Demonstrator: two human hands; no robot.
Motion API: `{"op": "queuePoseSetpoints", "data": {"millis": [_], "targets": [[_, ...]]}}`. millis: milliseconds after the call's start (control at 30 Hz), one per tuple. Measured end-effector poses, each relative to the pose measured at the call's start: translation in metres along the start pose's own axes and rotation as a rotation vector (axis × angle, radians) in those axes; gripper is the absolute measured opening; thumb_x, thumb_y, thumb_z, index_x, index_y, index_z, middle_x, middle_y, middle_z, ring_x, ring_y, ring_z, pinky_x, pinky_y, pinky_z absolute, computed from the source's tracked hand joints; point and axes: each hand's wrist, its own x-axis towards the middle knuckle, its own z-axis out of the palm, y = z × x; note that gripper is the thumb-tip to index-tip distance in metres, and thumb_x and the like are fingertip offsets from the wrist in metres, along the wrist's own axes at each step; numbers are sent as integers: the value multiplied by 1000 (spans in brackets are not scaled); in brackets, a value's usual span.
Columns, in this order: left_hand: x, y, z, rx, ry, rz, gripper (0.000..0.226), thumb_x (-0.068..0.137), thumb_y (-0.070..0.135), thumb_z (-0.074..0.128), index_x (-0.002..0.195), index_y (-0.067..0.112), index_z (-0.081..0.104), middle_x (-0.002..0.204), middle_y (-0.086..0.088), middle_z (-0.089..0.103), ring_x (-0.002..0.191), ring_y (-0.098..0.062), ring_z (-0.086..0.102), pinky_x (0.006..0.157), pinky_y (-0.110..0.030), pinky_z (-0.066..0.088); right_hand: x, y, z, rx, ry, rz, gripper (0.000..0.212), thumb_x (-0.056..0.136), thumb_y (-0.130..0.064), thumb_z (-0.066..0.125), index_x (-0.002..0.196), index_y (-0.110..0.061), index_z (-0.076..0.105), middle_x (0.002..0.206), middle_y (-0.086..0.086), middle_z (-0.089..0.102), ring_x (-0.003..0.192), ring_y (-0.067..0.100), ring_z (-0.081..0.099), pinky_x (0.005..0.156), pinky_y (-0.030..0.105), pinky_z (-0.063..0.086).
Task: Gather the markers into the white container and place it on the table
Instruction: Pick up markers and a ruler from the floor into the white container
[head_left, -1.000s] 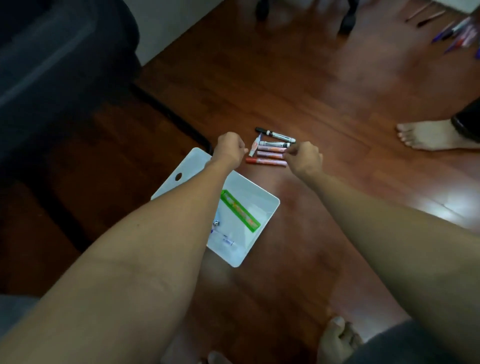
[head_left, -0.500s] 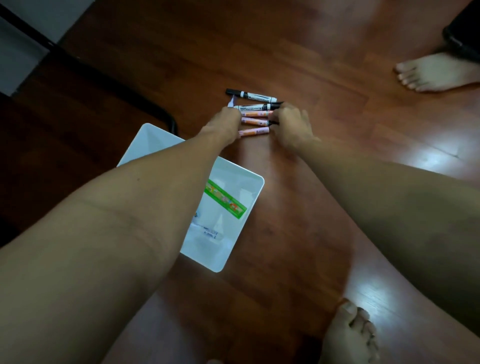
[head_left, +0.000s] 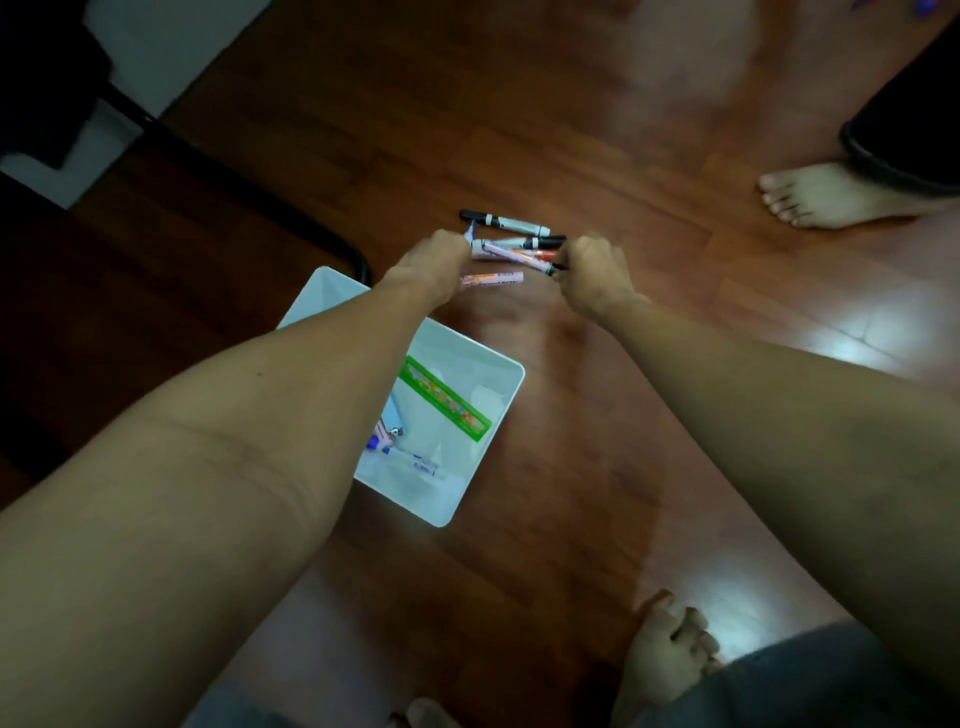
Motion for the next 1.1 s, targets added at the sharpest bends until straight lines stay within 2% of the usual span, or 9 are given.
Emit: {"op": "queuePoseSetpoints", "data": {"millis": [200,333,433,500,567,667,833,933,1100], "targets": [[-45,-14,-62,-34,102,-35,18,89,15,71,106,8,74,108,-17,70,98,-35,69,86,-41,58,-26,-42,-46,38,22,-44,27,91,-13,60,115,-11,70,121,16,61,117,36,56,96,37,41],[-93,-35,-77,-49,130,-87,21,88,14,72,107,7,75,112,-18,70,102,-36,69,90,-44,57,-56,-83,-56,99,15,-125,27,89,-15,62,114,-13,72,118,19,63,111,40,60,91,39,46],[-130,-50,-73,-82,79,-121,18,89,12,70,106,7,75,116,-19,69,105,-38,67,93,-44,55,-80,-109,-49,146,-18,-209,21,88,-19,64,102,-12,76,106,20,68,99,41,64,76,39,49],[-152,-61,-63,-104,55,-153,18,89,12,71,106,7,75,117,-19,68,105,-38,67,93,-42,54,-96,-123,-38,140,-70,-261,19,88,-25,65,96,-13,76,97,19,68,91,39,64,68,38,45],[-168,-70,-50,-115,47,-167,18,88,12,73,105,8,75,117,-18,68,103,-36,67,92,-41,55,-108,-132,-23,139,-122,-307,15,88,-22,65,97,-16,76,98,17,68,93,37,64,79,43,51],[-185,-76,-24,-123,-11,-214,23,88,15,73,109,7,75,116,-17,69,104,-33,67,92,-39,55,-128,-137,-7,126,-157,-337,17,89,-18,63,100,-16,76,103,14,66,97,35,63,88,48,50],[-194,-77,16,-201,-55,-268,22,87,11,73,106,0,76,110,-20,71,100,-35,69,93,-40,57,-142,-126,7,86,-193,-328,21,92,-21,62,109,-14,74,111,13,64,103,33,60,91,44,49],[-190,-76,24,-221,-20,-286,21,87,3,66,107,0,73,112,-22,70,102,-39,68,95,-42,56,-140,-120,7,99,-192,-315,24,92,-21,63,112,-13,73,114,13,64,106,33,60,94,43,47],[-178,-76,14,-179,60,-229,15,91,5,66,104,6,72,108,-15,68,98,-33,68,90,-40,57,-126,-119,-3,141,-152,-309,31,91,-24,67,118,-9,70,117,13,63,104,32,63,96,46,47]]}}
